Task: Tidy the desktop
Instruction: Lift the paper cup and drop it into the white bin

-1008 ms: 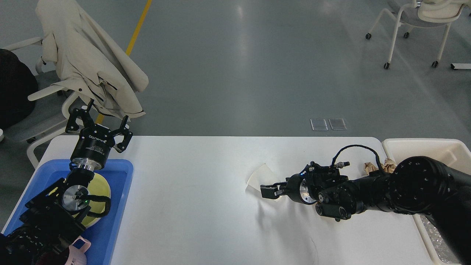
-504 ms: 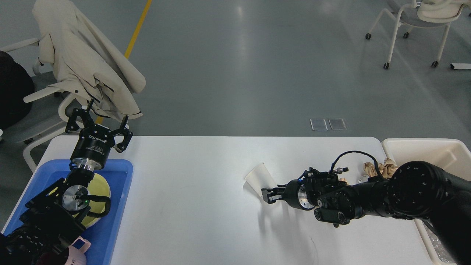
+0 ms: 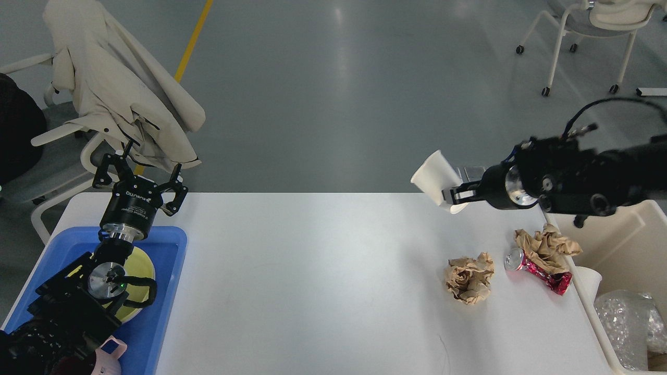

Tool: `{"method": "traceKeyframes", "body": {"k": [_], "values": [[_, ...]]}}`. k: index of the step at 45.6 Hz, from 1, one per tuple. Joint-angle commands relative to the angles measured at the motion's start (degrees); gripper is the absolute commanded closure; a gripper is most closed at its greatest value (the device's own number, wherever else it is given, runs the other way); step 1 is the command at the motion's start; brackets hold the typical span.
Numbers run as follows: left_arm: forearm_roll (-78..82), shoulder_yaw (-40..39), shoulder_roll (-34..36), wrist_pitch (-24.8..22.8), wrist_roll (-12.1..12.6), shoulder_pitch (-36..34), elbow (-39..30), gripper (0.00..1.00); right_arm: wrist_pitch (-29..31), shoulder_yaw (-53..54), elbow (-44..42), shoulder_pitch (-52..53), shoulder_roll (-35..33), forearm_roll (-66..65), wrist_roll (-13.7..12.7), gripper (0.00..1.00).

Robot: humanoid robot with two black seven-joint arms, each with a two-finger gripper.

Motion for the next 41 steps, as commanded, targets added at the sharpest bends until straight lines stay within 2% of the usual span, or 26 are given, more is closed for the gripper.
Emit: {"method": "traceKeyframes", "body": {"k": [1, 4, 7, 11, 17, 22, 31, 34, 37, 41], "values": [[0.00, 0.00, 0.00, 0.00, 0.00, 0.00, 0.00, 0.00, 25.62, -1.36, 4.54, 21.40, -9.12, -0.30, 1.90, 1.00], [0.00, 0.00, 0.00, 0.00, 0.00, 0.00, 0.00, 0.00, 39.69, -1.27, 4.10, 30.46, -12.55, -0.56, 5.59, 1.00], [0.00, 0.00, 0.00, 0.00, 0.00, 0.00, 0.00, 0.00, 49.03, -1.45, 4.45, 37.67, -15.19, -1.70, 7.27, 1.00], [0.00, 0.00, 0.00, 0.00, -0.09, 0.08, 0.00, 0.00, 49.91, -1.97, 4.54, 40.24, -18.97, -4.33, 7.19, 1.00], [0.00, 0.09, 0.00, 0.00, -0.09, 0.00, 0.00, 0.00, 48.62, -3.82, 2.08, 38.14, -22.84, -14.61, 6.92, 1.00], [0.00, 0.09, 0.00, 0.00, -0.09, 0.00, 0.00, 0.00, 41.16, -4.17, -6.34, 26.39, -26.09, -19.98, 6.92, 1.00], [0.00, 0.09, 0.00, 0.00, -0.09, 0.00, 0.00, 0.00, 15.07, -3.21, -32.96, -11.40, -26.36, -20.34, 7.36, 1.00], [0.00, 0.00, 0.00, 0.00, -0.09, 0.00, 0.00, 0.00, 7.15, -1.45, -38.95, -24.14, -25.40, -16.66, 7.71, 1.00], [0.00, 0.00, 0.00, 0.00, -0.09, 0.00, 0.00, 0.00, 1.08, 1.18, -41.42, -36.80, -23.82, -9.55, 7.63, 1.00], [0.00, 0.00, 0.00, 0.00, -0.09, 0.00, 0.00, 0.00, -4.47, 4.17, -45.81, -51.84, -17.41, -0.22, 6.92, 1.00]]}}
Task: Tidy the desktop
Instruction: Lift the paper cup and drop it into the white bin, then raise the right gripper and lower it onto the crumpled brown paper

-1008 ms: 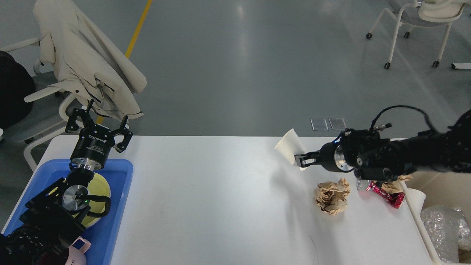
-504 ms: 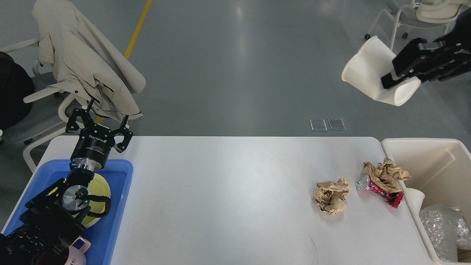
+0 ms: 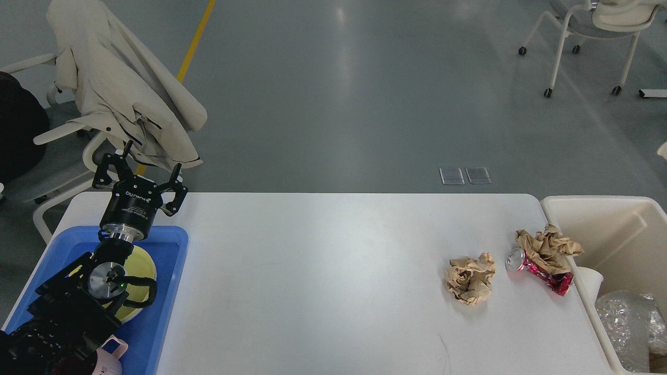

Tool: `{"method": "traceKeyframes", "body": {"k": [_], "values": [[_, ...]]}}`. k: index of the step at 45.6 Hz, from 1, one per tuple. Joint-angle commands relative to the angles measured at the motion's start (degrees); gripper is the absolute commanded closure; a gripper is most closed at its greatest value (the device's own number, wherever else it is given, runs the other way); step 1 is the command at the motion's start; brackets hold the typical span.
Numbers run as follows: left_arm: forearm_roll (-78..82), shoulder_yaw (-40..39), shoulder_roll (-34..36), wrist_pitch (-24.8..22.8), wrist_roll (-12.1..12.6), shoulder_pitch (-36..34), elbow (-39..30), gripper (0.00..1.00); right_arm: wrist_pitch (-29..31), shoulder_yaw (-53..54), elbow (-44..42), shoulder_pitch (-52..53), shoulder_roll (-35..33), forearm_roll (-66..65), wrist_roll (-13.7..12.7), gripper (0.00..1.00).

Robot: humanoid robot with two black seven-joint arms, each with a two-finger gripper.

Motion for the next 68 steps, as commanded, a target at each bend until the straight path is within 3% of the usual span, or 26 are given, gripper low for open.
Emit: {"method": "traceKeyframes", "body": {"k": [1, 5, 8, 9, 11, 28, 32, 36, 40, 44, 50, 52, 59, 68], "values": [[0.00, -0.02, 0.00, 0.00, 0.01, -0.03, 0.00, 0.00, -7.77, 3.68, -7.35, -23.36, 7.74, 11.74, -0.77, 1.00], [0.00, -0.02, 0.00, 0.00, 0.01, -0.03, 0.00, 0.00, -8.04, 4.03, -15.09, -32.51, 12.75, 14.39, -1.29, 0.94], [0.00, -0.02, 0.00, 0.00, 0.01, -0.03, 0.00, 0.00, -8.65, 4.82, -16.68, -36.12, 14.08, 14.83, -1.38, 0.77], [0.00, -0.02, 0.00, 0.00, 0.01, -0.03, 0.00, 0.00, -8.65, 5.17, -16.68, -36.30, 14.08, 14.83, -1.38, 0.61], [0.00, -0.02, 0.00, 0.00, 0.01, -0.03, 0.00, 0.00, -8.65, 6.13, -16.68, -36.39, 14.17, 14.92, -1.38, 0.00], [0.00, -0.02, 0.00, 0.00, 0.10, -0.03, 0.00, 0.00, -7.60, 7.46, -14.58, -32.63, 12.76, 14.22, -1.12, 0.00], [0.00, -0.02, 0.00, 0.00, 0.10, -0.03, 0.00, 0.00, -6.11, 4.66, -5.02, -20.34, 7.59, 12.81, -1.03, 0.00], [0.00, -0.02, 0.00, 0.00, 0.10, -0.03, 0.00, 0.00, -1.90, -2.89, 9.91, 0.72, 2.31, 7.55, -1.03, 0.00], [0.00, -0.02, 0.00, 0.00, 0.10, -0.03, 0.00, 0.00, 4.95, -11.59, 27.66, 26.82, 0.90, 2.36, -1.12, 0.00], [0.00, -0.02, 0.00, 0.00, 0.10, -0.03, 0.00, 0.00, 17.76, -18.11, 42.52, 51.35, 2.74, 1.82, -0.94, 0.00], [0.00, -0.02, 0.00, 0.00, 0.10, -0.03, 0.00, 0.00, 41.50, -14.44, 51.34, 74.06, 7.40, 2.00, 0.19, 0.00], [0.00, -0.02, 0.00, 0.00, 0.10, -0.03, 0.00, 0.00, 47.05, -10.32, 51.52, 76.89, 7.23, 2.00, 1.34, 0.00], [0.00, -0.02, 0.00, 0.00, 0.10, -0.03, 0.00, 0.00, 47.05, -0.11, 51.08, 78.66, 5.47, 2.00, 2.92, 0.00], [0.00, -0.02, 0.00, 0.00, 0.10, -0.03, 0.00, 0.00, 47.05, -0.89, 49.33, 75.15, 4.76, 1.73, 2.22, 0.00]]}}
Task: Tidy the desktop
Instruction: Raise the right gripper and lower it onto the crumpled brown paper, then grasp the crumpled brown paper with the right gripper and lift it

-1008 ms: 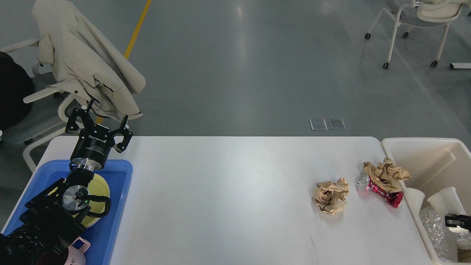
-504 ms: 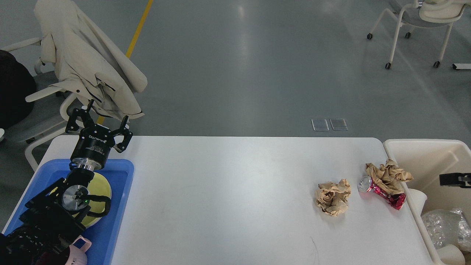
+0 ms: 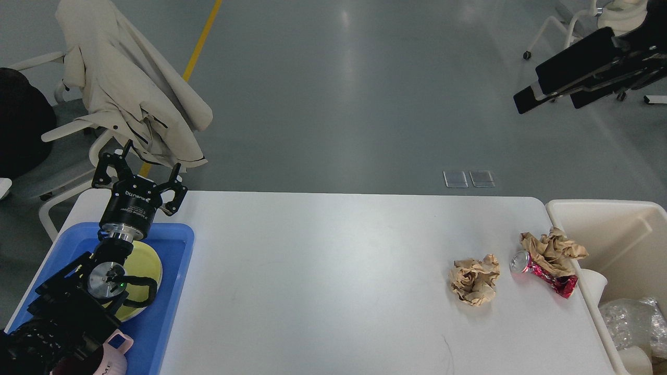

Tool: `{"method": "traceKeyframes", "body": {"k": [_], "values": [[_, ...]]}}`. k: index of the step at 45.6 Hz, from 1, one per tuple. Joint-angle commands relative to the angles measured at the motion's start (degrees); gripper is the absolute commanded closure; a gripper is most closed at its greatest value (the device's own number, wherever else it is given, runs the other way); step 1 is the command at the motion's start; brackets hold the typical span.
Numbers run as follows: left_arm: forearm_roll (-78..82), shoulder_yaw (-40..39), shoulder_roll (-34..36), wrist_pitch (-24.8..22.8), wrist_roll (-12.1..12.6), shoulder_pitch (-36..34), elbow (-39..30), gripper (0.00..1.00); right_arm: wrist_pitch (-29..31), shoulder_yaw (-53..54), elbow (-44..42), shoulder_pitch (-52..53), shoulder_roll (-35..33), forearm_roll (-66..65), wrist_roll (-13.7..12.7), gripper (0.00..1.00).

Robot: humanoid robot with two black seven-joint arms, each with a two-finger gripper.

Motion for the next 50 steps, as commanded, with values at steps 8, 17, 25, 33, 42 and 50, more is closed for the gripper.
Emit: {"method": "traceKeyframes", "body": {"k": [8, 17, 25, 33, 42, 50], "values": [[-0.01, 0.00, -0.01, 0.00, -0.01, -0.02, -0.01, 0.00, -6.37, -1.90, -14.40, -26.74, 1.64, -1.85, -3.44, 0.00], [-0.01, 0.00, -0.01, 0.00, -0.01, -0.02, -0.01, 0.00, -21.51, 0.90, -41.46, -62.69, 9.28, 7.87, -6.44, 0.00], [-0.01, 0.00, -0.01, 0.00, -0.01, -0.02, -0.01, 0.00, -32.14, 3.11, -57.48, -85.39, 17.90, 25.21, -10.91, 0.00], [-0.01, 0.00, -0.01, 0.00, -0.01, -0.02, -0.01, 0.00, -42.25, 8.81, -59.95, -92.43, 21.15, 26.44, -16.80, 0.00], [-0.01, 0.00, -0.01, 0.00, -0.01, -0.02, -0.01, 0.00, -48.33, 11.28, -62.76, -98.59, 25.11, 28.55, -20.50, 0.00], [-0.01, 0.00, -0.01, 0.00, -0.01, -0.02, -0.01, 0.00, -50.96, 11.55, -63.73, -100.79, 26.60, 29.34, -20.94, 0.00]]}}
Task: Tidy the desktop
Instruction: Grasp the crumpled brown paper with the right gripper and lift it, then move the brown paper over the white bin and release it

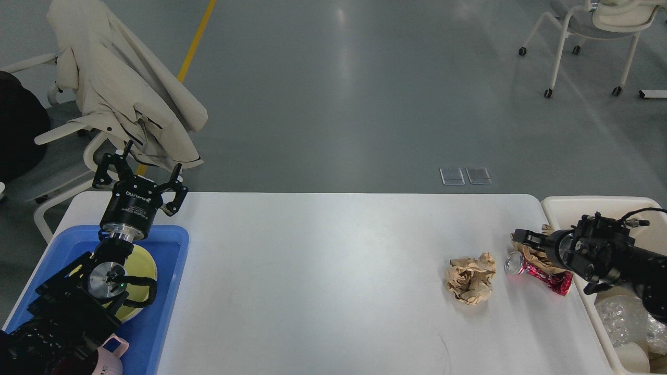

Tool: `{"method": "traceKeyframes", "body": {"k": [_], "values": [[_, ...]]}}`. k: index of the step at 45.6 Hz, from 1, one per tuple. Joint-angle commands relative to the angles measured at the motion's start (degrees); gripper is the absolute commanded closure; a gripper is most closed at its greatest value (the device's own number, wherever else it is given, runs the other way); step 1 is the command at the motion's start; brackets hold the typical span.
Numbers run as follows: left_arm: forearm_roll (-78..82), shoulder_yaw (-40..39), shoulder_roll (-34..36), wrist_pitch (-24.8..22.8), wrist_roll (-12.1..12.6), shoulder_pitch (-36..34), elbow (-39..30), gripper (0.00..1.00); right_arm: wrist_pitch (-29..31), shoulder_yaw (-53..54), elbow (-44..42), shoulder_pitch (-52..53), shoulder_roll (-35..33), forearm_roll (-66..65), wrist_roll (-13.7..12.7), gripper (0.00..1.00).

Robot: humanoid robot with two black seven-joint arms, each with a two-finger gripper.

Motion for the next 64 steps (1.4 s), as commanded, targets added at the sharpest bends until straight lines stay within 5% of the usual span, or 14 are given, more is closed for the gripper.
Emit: {"method": "traceKeyframes", "body": {"k": [1, 3, 5, 11, 15, 34, 44, 52, 59, 64], "values": [[0.00, 0.00, 0.00, 0.00, 0.01, 0.00, 0.00, 0.00, -2.11, 0.09, -1.21, -1.83, 1.24, 0.50, -0.33, 0.00], [0.00, 0.00, 0.00, 0.00, 0.01, 0.00, 0.00, 0.00, -2.73, 0.09, -1.65, -2.18, 1.33, 0.50, -0.33, 0.00], [0.00, 0.00, 0.00, 0.00, 0.01, 0.00, 0.00, 0.00, -3.17, 0.09, -1.65, -2.54, 1.50, 0.50, -0.33, 0.12], [0.00, 0.00, 0.00, 0.00, 0.01, 0.00, 0.00, 0.00, -3.43, -0.26, -1.65, -3.15, 1.50, 0.24, -0.16, 0.75], [0.00, 0.00, 0.00, 0.00, 0.01, 0.00, 0.00, 0.00, -3.43, -0.26, -1.48, -3.15, 1.41, 0.24, -0.07, 1.00], [0.00, 0.00, 0.00, 0.00, 0.01, 0.00, 0.00, 0.00, -2.64, -0.35, 6.51, 3.34, -2.45, 0.33, 0.28, 1.00], [0.00, 0.00, 0.00, 0.00, 0.01, 0.00, 0.00, 0.00, -0.80, -9.12, 23.64, 23.80, -12.64, -1.60, 0.37, 1.00], [0.00, 0.00, 0.00, 0.00, 0.01, 0.00, 0.00, 0.00, 16.22, -20.64, 37.71, 58.24, -19.94, -10.64, 2.12, 1.00], [0.00, 0.00, 0.00, 0.00, 0.01, 0.00, 0.00, 0.00, 38.63, -23.38, 46.06, 89.19, -21.44, -22.69, 10.81, 1.00], [0.00, 0.00, 0.00, 0.00, 0.01, 0.00, 0.00, 0.00, 49.19, -22.24, 47.13, 99.76, -21.09, -24.63, 16.01, 1.00]]}}
